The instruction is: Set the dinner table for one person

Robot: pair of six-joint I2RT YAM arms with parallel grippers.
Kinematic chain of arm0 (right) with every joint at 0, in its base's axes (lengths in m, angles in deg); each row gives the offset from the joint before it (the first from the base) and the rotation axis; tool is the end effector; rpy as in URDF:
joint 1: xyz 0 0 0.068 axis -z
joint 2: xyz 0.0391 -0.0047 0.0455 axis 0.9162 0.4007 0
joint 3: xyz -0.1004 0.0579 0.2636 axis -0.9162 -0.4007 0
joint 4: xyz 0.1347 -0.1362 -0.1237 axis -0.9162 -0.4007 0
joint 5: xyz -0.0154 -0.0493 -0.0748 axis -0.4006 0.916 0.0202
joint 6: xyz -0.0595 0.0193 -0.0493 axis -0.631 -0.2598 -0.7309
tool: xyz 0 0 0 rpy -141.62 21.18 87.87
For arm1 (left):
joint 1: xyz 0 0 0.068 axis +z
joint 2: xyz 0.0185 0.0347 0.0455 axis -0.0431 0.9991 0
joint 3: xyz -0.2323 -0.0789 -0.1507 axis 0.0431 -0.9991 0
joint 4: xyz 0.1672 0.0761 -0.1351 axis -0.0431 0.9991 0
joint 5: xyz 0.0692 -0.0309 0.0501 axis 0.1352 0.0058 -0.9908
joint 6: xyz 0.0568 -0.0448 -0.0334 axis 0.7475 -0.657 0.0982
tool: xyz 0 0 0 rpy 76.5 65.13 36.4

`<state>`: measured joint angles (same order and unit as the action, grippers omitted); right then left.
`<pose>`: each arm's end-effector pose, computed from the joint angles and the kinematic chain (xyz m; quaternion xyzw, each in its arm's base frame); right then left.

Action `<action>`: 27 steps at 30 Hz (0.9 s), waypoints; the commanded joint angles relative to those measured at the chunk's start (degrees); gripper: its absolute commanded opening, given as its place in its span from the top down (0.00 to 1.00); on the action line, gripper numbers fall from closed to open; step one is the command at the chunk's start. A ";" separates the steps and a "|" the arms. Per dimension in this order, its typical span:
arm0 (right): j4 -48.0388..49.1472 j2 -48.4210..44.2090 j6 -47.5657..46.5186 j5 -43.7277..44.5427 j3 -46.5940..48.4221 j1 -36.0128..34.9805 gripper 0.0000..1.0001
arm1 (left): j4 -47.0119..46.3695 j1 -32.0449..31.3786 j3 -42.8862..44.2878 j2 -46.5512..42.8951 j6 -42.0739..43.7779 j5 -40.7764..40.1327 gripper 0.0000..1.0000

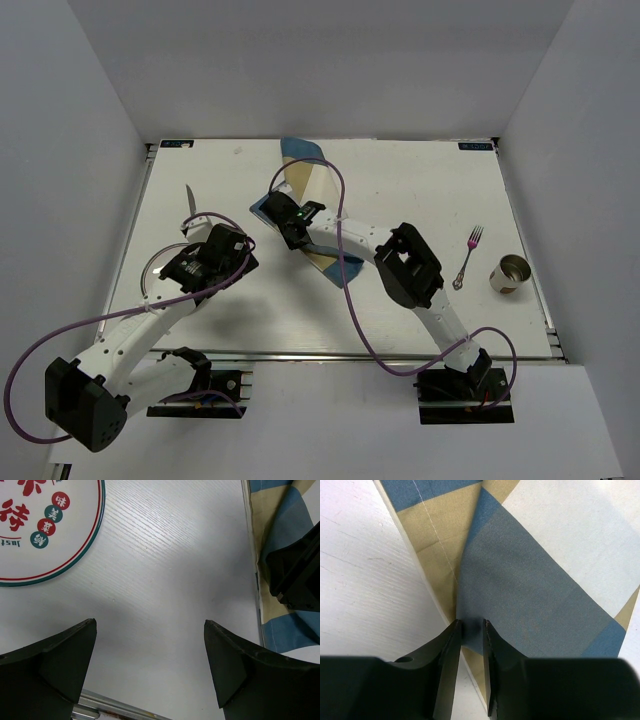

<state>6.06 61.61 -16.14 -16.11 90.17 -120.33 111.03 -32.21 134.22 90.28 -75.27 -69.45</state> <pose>0.3181 0.3846 0.1850 -0.2276 0.9056 -0.0173 0.3574 0.1504 -0.0513 0.2540 -0.2743 0.9008 -0.0180 0.3361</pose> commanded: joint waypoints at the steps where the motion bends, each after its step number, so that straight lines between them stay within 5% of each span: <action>1: 1.26 -0.02 0.32 -0.02 -0.20 0.43 0.70 | -0.83 0.03 -0.95 -1.15 0.39 0.09 0.02; 5: 1.61 0.34 0.32 -1.16 -0.55 0.52 0.75 | -0.83 0.03 -0.95 -0.98 0.39 0.27 0.02; 8: 1.52 0.34 0.94 -0.99 -0.72 0.78 1.00 | -1.00 0.03 -1.03 -0.98 0.48 0.18 0.02; 15: 3.27 -4.57 2.17 -2.56 -1.95 0.95 1.00 | -2.49 0.03 -1.30 -0.89 0.65 0.71 0.02; 20: 17.47 -21.96 6.73 -10.39 -19.51 4.64 1.00 | -11.07 0.03 -0.07 2.00 3.90 4.13 0.02; 27: 19.36 -35.60 15.69 -3.10 -34.29 14.31 1.00 | -29.12 0.03 7.90 18.33 13.13 11.34 0.02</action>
<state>21.95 28.56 -5.97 -22.42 60.27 -109.78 93.09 -32.21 136.74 102.19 -66.94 -62.24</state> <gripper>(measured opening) 0.020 0.976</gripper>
